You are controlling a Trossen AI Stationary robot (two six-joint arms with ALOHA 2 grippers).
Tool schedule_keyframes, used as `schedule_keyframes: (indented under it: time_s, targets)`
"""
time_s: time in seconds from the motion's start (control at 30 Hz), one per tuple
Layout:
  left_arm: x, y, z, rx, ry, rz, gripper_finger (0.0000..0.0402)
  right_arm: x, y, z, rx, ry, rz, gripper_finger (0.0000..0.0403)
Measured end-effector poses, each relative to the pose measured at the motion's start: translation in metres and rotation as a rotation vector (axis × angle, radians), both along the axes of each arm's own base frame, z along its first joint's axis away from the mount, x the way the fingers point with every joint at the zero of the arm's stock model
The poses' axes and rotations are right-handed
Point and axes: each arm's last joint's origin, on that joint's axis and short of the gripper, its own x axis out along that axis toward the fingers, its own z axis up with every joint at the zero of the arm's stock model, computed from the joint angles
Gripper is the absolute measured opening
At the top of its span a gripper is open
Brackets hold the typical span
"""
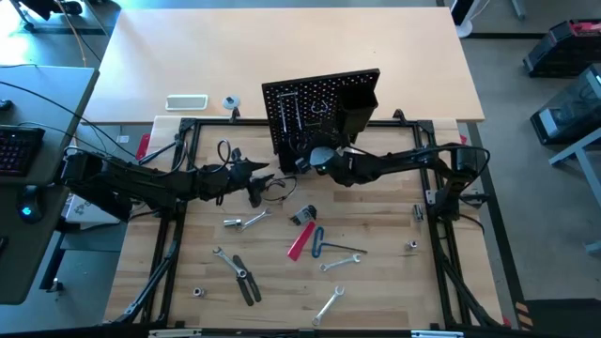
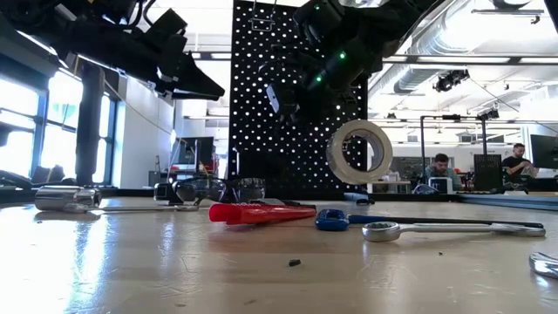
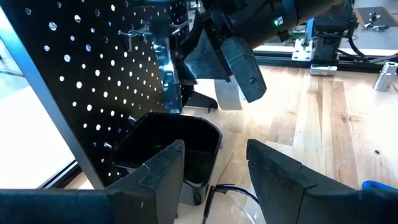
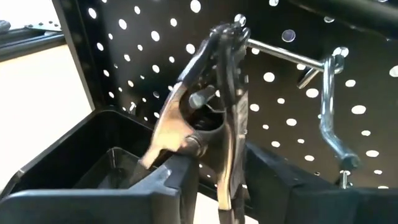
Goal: Hang tools onto peg board
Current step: Hang the black spring clamp on the pegboard, then put the top left socket into the bottom black bin on the peg board
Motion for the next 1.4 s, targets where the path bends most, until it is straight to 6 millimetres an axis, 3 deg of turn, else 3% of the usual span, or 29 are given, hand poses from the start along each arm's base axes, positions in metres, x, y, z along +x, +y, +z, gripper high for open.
schedule_keyframes:
  time_s: [0.57, 0.93, 1.13, 1.4]
  targets:
    - [-0.001, 0.0, -0.003, -0.007, 0.026, 0.0, 0.0168, -0.004, 0.028, -0.006, -0.044, 0.14, -0.002, 0.012]
    - [-0.003, -0.008, -0.012, -0.013, 0.132, -0.049, 0.0168, -0.019, 0.063, 0.016, -0.082, 0.196, 0.055, 0.012]
    - [-0.007, -0.012, -0.023, -0.091, 0.239, -0.165, 0.0168, -0.022, 0.089, 0.014, -0.068, 0.28, 0.213, 0.012]
    - [-0.017, -0.019, -0.038, -0.219, 0.397, -0.201, 0.0168, -0.024, 0.119, 0.006, 0.107, 0.346, 0.534, 0.0119]
